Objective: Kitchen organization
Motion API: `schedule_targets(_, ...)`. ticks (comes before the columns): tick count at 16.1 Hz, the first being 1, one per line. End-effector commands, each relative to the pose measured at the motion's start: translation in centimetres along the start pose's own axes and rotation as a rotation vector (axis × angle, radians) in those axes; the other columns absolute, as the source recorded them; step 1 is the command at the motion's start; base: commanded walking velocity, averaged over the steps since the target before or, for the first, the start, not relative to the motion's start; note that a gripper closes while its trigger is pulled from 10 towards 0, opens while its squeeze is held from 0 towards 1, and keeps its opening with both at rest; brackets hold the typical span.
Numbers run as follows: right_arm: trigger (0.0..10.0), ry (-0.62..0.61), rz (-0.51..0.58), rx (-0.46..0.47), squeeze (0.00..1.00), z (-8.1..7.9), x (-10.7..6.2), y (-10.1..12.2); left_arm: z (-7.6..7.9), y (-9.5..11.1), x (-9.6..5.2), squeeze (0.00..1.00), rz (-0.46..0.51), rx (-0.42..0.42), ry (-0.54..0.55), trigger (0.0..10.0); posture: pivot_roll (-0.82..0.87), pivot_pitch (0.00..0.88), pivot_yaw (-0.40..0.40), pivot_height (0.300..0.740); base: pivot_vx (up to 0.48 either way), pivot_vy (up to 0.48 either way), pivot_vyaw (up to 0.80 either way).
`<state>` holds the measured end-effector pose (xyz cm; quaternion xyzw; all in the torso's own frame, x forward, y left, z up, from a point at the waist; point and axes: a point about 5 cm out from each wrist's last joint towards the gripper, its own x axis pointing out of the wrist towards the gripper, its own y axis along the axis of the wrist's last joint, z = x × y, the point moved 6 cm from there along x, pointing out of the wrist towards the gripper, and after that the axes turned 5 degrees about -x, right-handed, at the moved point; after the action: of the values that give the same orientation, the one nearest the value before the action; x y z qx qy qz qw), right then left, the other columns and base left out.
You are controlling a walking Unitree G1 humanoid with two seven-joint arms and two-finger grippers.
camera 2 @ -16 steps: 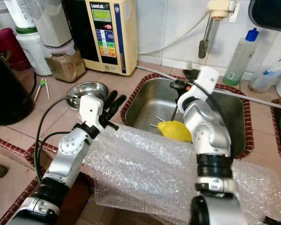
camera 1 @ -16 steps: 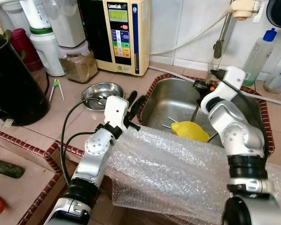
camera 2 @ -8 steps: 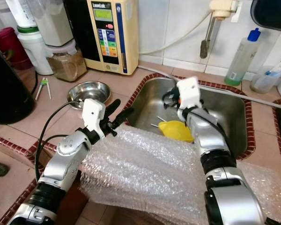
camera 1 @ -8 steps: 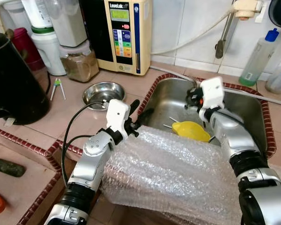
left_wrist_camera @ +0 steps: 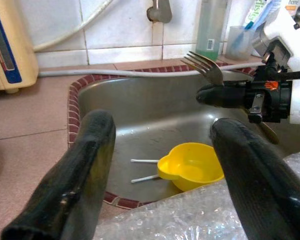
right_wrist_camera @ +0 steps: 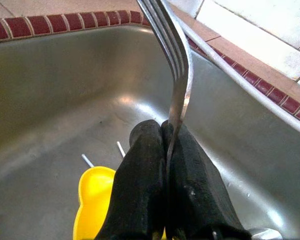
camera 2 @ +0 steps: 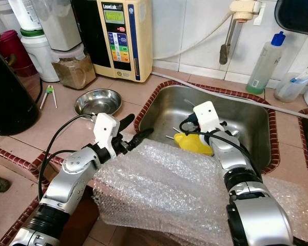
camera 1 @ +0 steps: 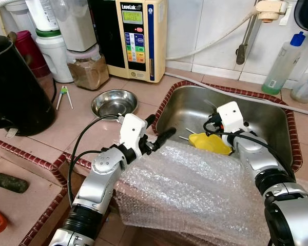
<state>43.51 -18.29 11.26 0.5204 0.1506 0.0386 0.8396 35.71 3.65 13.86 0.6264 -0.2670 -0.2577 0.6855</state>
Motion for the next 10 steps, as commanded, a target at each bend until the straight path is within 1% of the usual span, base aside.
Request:
schedule_targets(1, 0.0, -0.010, 0.014, -0.032, 0.00, 0.6, 0.2, 0.8, 0.3, -0.1, -0.2, 1.00, -0.022, 0.023, -0.022, 10.0, 0.02, 0.025, 0.069, 0.740, 0.000, 0.000, 0.00)
schedule_targets(3, 0.0, -0.001, 0.014, -0.037, 0.00, 0.5, 0.1, 0.6, 0.4, -0.3, -0.3, 1.00, -0.030, 0.025, -0.024, 10.0, 0.02, 0.025, 0.071, 0.740, 0.000, 0.000, 0.00)
schedule_targets(4, 10.0, 0.011, 0.014, -0.029, 1.00, 0.3, 0.1, 0.4, 0.5, -0.5, -0.3, 1.00, -0.039, 0.023, -0.027, 10.0, 0.02, 0.025, 0.071, 0.740, 0.000, 0.000, 0.00)
schedule_targets(6, 10.0, 0.011, 0.013, -0.029, 1.00, 0.3, -0.1, 0.1, 0.6, -0.7, -0.3, 1.00, -0.048, 0.028, -0.028, 10.0, 0.02, 0.022, 0.073, 0.740, 0.000, 0.000, 0.00)
schedule_targets(8, 10.0, 0.008, 0.016, -0.038, 1.00, 0.3, -0.2, 0.0, 0.2, -0.4, -0.1, 1.00, -0.036, 0.048, -0.001, 10.0, 0.01, 0.019, 0.077, 0.740, 0.000, 0.000, 0.00)
schedule_targets(9, 10.0, 0.021, 0.021, -0.040, 1.00, -0.1, -0.2, -0.3, -0.4, 0.0, 0.0, 1.00, -0.018, 0.089, 0.039, 10.0, 0.01, 0.008, 0.080, 0.740, 0.000, 0.000, 0.00)
schedule_targets(10, 10.0, 0.025, 0.021, -0.041, 1.00, -0.2, -0.3, -0.4, -0.7, 0.2, 0.0, 1.00, -0.009, 0.107, 0.054, 10.0, 0.01, 0.005, 0.082, 0.740, 0.000, 0.000, 0.00)
